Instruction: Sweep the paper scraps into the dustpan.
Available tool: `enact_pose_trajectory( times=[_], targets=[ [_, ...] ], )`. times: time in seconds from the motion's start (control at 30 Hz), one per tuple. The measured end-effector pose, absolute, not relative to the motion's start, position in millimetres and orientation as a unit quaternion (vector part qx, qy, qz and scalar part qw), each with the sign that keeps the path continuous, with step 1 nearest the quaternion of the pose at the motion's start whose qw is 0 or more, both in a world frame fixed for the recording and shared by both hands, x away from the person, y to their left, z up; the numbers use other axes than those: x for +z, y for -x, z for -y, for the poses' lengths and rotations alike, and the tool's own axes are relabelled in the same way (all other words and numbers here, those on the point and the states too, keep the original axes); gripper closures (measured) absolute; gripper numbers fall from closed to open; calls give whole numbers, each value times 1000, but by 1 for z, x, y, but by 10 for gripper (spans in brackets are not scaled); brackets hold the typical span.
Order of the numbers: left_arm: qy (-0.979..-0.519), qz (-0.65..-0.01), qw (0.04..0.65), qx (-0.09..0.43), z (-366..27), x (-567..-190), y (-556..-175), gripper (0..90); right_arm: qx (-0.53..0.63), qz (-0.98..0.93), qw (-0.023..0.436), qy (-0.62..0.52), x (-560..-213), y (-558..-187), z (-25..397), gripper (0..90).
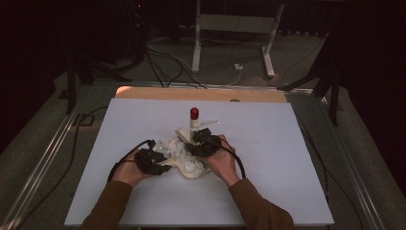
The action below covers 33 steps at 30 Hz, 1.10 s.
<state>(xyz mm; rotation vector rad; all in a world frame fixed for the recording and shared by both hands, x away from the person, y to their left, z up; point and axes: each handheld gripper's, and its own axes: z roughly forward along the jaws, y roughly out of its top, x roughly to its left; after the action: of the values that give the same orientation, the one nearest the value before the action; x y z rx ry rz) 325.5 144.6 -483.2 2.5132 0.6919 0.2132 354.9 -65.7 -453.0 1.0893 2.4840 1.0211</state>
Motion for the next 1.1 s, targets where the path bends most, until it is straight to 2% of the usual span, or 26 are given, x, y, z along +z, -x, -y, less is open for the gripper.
enact_pose_trajectory(
  times=[1.1],
  targets=[
    [-900, -268, 328, 102, -154, -509, -309, 665, 359, -844, 127, -377, -435, -362, 89, 665]
  ],
)
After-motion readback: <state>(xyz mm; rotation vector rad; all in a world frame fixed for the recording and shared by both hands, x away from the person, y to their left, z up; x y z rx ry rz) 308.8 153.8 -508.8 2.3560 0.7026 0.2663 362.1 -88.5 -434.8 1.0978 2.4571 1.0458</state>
